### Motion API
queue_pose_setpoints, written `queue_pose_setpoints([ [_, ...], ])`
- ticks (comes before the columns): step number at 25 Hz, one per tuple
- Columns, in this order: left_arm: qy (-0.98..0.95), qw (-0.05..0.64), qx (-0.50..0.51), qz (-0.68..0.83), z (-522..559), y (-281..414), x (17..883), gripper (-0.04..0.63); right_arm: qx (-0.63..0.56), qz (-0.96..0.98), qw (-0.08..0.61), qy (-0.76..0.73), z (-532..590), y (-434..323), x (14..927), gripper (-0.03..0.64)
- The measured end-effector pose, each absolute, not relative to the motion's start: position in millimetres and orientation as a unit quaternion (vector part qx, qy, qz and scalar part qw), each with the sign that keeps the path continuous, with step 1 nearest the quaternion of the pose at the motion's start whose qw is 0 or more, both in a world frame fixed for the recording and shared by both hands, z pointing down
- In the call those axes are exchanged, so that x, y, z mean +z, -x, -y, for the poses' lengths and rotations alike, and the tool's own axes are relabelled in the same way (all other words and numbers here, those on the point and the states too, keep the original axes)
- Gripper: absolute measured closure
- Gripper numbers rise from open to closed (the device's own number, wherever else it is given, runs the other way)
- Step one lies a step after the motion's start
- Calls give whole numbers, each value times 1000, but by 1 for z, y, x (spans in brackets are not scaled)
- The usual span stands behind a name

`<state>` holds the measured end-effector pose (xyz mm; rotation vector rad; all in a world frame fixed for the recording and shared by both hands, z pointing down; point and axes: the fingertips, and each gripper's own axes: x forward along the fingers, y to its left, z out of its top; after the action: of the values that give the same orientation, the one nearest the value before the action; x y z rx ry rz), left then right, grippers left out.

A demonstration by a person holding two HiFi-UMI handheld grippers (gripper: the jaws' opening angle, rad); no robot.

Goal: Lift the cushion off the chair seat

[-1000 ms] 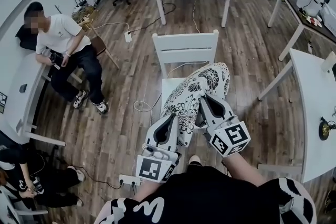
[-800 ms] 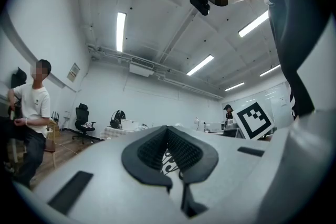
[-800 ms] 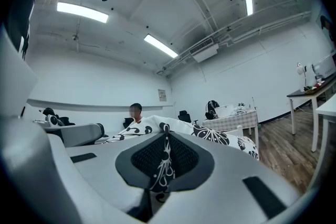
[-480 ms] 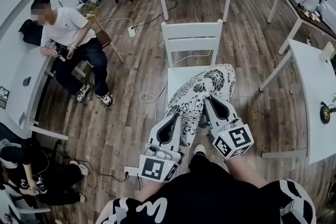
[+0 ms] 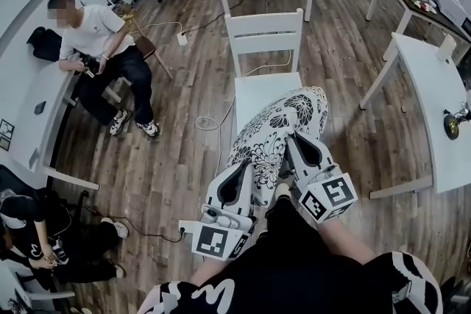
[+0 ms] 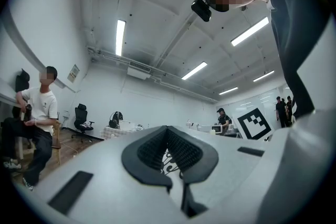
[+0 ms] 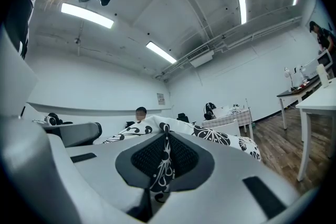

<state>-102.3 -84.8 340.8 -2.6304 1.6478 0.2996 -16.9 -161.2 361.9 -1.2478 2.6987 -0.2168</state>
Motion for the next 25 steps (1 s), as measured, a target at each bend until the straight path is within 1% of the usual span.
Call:
queue_pose_setpoints([
  [6, 840, 11, 93, -534, 56, 103, 344, 595, -76, -903, 79, 415, 122, 13, 362, 584],
  [11, 842, 11, 97, -530, 46, 99, 335, 595, -77, -902, 84, 417, 112, 9, 355, 584],
  [16, 846, -1, 97, -525, 35, 94, 346, 596, -75, -900, 84, 421, 97, 4, 363, 584],
  [25, 853, 2, 96, -513, 22, 75, 340, 595, -73, -899, 94, 422, 84, -11, 361, 584],
])
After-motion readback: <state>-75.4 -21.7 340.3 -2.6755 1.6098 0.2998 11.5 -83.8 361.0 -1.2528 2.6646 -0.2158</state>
